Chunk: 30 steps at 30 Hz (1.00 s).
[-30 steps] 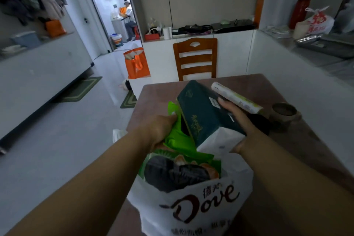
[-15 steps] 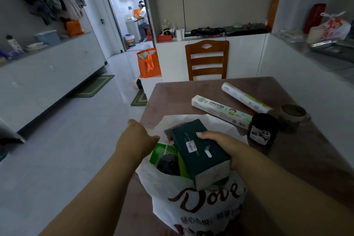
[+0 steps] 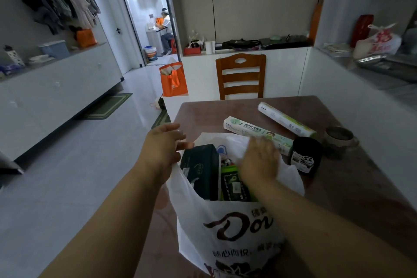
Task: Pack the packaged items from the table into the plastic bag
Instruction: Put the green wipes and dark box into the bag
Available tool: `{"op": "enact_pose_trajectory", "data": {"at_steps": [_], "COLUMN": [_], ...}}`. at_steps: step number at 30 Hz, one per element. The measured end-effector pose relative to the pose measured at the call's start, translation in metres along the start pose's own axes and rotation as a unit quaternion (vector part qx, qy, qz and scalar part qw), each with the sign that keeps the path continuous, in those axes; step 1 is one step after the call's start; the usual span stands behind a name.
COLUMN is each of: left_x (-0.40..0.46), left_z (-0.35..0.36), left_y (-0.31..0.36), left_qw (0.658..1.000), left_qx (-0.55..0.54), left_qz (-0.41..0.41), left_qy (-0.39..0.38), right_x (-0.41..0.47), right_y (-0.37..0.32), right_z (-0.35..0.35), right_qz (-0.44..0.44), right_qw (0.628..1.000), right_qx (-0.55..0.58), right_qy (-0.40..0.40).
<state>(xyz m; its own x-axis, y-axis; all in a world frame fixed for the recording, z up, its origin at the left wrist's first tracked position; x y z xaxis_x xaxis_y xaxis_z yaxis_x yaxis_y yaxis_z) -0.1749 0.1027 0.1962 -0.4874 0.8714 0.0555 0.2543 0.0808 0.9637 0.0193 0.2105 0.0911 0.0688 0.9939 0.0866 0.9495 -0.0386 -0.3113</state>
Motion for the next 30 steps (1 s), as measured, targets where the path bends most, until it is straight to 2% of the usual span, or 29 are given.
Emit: {"op": "enact_pose_trajectory", "data": {"at_steps": [1,3,5,7,9,14,16,18,20,21,25,28,30], "left_x": [0.001,0.005,0.011,0.020,0.034,0.070,0.081,0.086,0.088,0.090,0.101,0.109,0.110], "left_z": [-0.003,-0.006,-0.004,0.000,0.000,0.001,0.006,0.017,0.029,0.033,0.033,0.037,0.045], "left_y": [0.001,0.002,0.004,0.015,0.032,0.083,0.080,0.061,0.042,0.035,0.031,0.034,0.034], "left_qw": [0.999,0.999,0.999,0.994,0.987,0.976,0.984,0.997,0.998,0.994,0.985,0.978,0.976], "left_qx": [0.029,0.035,-0.024,-0.098,-0.148,-0.193,-0.155,-0.051,0.061,0.096,0.155,0.186,0.188], "left_qz": [0.018,0.028,0.026,0.029,0.021,0.013,-0.012,-0.030,0.014,0.040,0.058,0.067,0.067], "left_qy": [0.000,0.017,0.022,0.030,0.064,0.097,0.089,0.049,-0.001,-0.018,-0.040,-0.060,-0.081], "right_x": [0.013,0.031,0.042,0.052,0.061,0.079,0.081,0.080,0.074,0.074,0.088,0.106,0.121], "right_y": [0.025,0.063,0.070,0.066,0.056,0.034,0.039,0.048,0.057,0.062,0.066,0.054,0.065], "right_z": [0.003,0.011,0.011,-0.008,-0.031,-0.084,-0.085,-0.067,-0.048,-0.042,-0.044,-0.049,-0.053], "right_qz": [0.038,0.121,0.119,0.114,0.111,0.116,0.134,0.146,0.150,0.153,0.158,0.129,0.149], "right_qw": [0.998,0.982,0.978,0.971,0.948,0.920,0.924,0.953,0.974,0.975,0.976,0.972,0.968], "right_qx": [-0.053,-0.073,0.023,0.170,0.287,0.375,0.356,0.265,0.159,0.142,0.115,0.103,0.136], "right_qy": [-0.027,-0.128,-0.171,-0.126,-0.079,0.019,0.031,-0.009,-0.061,-0.073,-0.095,-0.166,-0.147]}}
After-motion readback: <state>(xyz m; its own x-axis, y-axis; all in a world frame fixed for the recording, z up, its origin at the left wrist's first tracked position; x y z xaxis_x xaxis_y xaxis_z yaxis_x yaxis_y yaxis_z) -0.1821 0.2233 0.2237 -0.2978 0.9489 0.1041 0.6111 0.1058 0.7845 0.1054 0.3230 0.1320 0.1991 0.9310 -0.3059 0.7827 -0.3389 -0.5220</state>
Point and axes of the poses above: each hand's wrist, its own x-axis towards the middle knuckle, its own z-axis out of the palm, y = z × x, the point moved 7 cm from there along x, towards the middle knuckle, and after that the axes turned 9 degrees about z, right-handed, at the moved point
